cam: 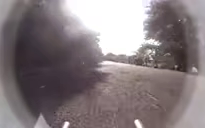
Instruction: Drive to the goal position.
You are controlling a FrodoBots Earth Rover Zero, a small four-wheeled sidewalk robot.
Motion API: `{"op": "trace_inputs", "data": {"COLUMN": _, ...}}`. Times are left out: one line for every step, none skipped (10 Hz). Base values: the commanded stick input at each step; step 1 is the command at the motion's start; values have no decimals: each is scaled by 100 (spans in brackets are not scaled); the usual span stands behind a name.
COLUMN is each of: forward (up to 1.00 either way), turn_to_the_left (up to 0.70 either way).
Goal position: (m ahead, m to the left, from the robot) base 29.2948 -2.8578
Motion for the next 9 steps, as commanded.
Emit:
{"op": "trace_inputs", "data": {"forward": 70, "turn_to_the_left": 0}}
{"op": "trace_inputs", "data": {"forward": 70, "turn_to_the_left": 0}}
{"op": "trace_inputs", "data": {"forward": 70, "turn_to_the_left": 0}}
{"op": "trace_inputs", "data": {"forward": 70, "turn_to_the_left": 0}}
{"op": "trace_inputs", "data": {"forward": 70, "turn_to_the_left": 0}}
{"op": "trace_inputs", "data": {"forward": 70, "turn_to_the_left": 0}}
{"op": "trace_inputs", "data": {"forward": 70, "turn_to_the_left": 0}}
{"op": "trace_inputs", "data": {"forward": 70, "turn_to_the_left": 0}}
{"op": "trace_inputs", "data": {"forward": 70, "turn_to_the_left": 0}}
